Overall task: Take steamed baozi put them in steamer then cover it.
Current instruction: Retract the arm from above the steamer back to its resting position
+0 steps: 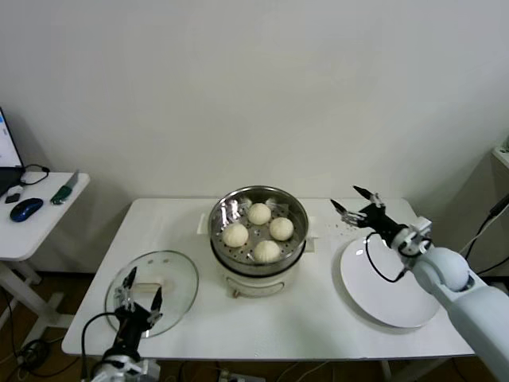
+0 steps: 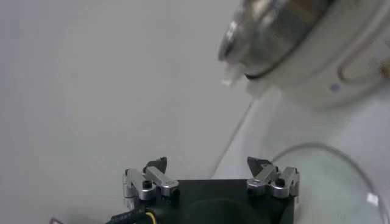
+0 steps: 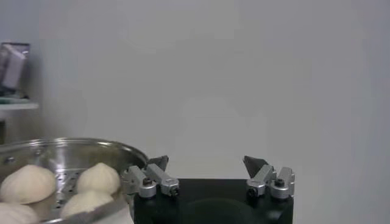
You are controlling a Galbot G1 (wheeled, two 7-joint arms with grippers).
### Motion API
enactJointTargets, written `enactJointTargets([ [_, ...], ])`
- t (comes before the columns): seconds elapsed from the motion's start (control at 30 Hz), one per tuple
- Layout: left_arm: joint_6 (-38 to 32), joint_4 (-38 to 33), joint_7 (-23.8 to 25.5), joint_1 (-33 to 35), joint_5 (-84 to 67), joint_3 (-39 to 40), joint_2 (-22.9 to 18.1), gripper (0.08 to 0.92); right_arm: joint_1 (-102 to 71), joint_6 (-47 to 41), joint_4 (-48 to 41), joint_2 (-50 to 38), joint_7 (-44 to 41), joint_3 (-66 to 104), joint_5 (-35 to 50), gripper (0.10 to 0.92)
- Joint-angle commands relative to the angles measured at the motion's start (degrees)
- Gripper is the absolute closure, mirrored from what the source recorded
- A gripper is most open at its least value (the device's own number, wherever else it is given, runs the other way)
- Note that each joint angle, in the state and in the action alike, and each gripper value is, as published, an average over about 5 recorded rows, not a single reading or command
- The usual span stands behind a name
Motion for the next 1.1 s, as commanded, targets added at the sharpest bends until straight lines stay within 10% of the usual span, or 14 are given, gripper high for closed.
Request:
enactJointTargets([
  [0.03,4.81,9.36,4.35,-4.63,27.35,1.46,5.88,0.177,-21.83,-0.35,2.63,9.11,1.46,21.33,-7.45,0.203],
  [0.53,3.37,26.39,1.84,-17.07,32.2,0.65,2.3,0.177,-26.21,1.53,2.49,13.11,1.01,24.82,-10.13,0.203],
  [1.1,3.4,28.96,0.59,-21.0,26.72,2.4,2.2,0.177,-27.2,2.31,1.79,15.98,0.26,25.98,-12.6,0.203],
])
